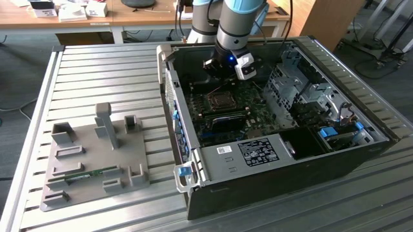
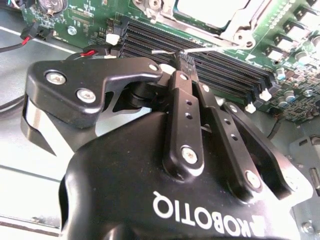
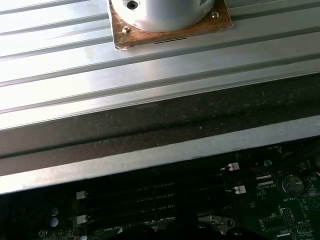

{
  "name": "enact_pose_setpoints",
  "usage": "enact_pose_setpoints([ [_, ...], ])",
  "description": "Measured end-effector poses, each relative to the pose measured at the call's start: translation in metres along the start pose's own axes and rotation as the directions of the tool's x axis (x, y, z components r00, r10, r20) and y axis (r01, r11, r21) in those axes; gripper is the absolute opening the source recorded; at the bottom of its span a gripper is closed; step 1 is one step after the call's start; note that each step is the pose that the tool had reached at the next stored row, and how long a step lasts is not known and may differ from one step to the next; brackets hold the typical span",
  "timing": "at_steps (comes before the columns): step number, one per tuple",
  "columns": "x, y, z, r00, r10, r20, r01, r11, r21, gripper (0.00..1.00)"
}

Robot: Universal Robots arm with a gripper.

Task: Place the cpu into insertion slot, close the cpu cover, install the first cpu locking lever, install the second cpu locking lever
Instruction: 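Install the first cpu locking lever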

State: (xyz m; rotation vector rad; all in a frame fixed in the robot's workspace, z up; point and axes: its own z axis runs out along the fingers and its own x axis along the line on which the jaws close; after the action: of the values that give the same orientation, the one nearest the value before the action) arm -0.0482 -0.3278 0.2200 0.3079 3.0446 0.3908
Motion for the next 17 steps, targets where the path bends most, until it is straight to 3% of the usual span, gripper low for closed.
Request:
enact_pose_setpoints([
  [17, -0.0031, -0.0024, 0.0118, 1.0, 0.0, -0.0001, 0.0, 1.0, 0.0001, 0.11],
])
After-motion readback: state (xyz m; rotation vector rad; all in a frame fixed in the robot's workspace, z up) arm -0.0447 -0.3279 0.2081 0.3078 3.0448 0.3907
